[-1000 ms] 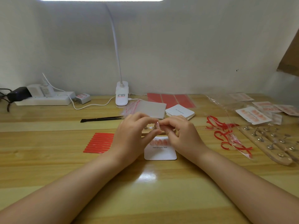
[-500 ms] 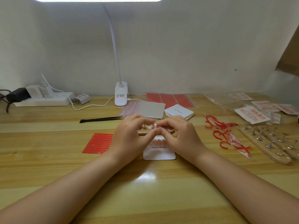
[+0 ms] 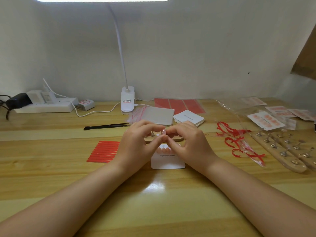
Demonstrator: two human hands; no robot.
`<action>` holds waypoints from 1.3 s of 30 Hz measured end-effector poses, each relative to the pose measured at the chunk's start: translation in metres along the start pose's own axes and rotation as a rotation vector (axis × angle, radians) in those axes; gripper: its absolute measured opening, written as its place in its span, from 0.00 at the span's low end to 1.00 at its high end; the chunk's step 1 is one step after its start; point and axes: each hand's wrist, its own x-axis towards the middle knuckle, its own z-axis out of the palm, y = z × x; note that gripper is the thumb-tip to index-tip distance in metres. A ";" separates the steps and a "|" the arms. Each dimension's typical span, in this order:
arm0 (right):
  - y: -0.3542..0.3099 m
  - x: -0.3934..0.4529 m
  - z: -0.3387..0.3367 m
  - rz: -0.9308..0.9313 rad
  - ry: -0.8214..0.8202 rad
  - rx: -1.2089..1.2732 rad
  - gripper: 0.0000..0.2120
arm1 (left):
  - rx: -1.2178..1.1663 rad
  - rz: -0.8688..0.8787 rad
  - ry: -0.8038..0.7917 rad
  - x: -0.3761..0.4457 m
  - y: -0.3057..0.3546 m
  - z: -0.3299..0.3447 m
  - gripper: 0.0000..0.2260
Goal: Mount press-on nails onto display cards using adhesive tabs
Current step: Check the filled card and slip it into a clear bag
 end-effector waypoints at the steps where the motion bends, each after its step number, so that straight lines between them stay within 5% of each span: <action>1: 0.000 0.000 0.000 -0.004 0.006 -0.004 0.03 | -0.008 0.002 -0.005 0.000 0.000 0.000 0.13; 28: -0.001 0.000 0.000 -0.064 -0.026 0.007 0.03 | -0.139 -0.235 0.028 0.001 0.005 -0.002 0.04; 39: 0.024 0.005 -0.002 0.544 0.098 0.038 0.06 | -0.229 -0.318 0.038 0.002 0.009 -0.005 0.04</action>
